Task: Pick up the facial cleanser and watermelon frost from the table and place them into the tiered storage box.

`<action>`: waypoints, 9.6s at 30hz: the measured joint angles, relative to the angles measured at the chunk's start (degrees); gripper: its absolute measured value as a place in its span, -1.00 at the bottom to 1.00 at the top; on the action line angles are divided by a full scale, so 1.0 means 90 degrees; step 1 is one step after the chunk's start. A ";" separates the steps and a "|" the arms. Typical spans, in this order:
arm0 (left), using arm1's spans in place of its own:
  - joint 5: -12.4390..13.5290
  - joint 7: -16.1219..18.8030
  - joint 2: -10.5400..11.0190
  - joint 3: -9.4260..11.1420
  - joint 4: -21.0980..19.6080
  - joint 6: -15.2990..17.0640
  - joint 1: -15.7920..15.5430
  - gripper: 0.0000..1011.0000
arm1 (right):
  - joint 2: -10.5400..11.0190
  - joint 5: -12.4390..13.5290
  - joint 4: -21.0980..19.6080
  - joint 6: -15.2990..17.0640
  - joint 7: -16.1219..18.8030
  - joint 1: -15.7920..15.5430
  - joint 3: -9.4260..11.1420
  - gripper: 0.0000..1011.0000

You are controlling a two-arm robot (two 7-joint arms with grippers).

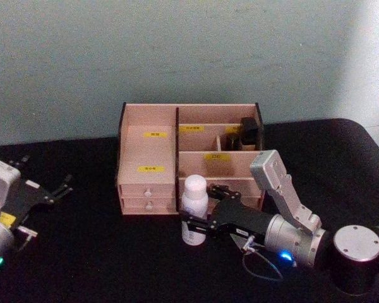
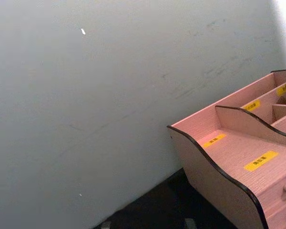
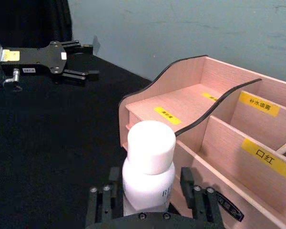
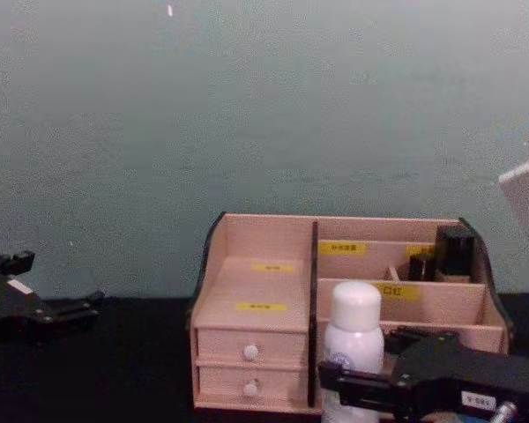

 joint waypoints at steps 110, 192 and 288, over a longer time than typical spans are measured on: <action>0.0000 0.0000 0.0000 0.0000 0.0000 0.0000 0.0000 0.98 | -0.1054 -0.0557 0.1916 -0.0182 -0.0694 0.1773 0.0600 0.17; 0.0000 0.0000 0.0000 0.0000 0.0000 0.0000 0.0000 0.98 | 0.0158 -0.0089 -0.0604 -0.0067 -0.0201 0.0064 0.1125 0.98; 0.0000 0.0000 0.0000 0.0000 0.0000 0.0000 0.0000 0.98 | 0.1267 0.0717 -0.0751 0.1060 -0.0070 -0.0858 0.0609 0.98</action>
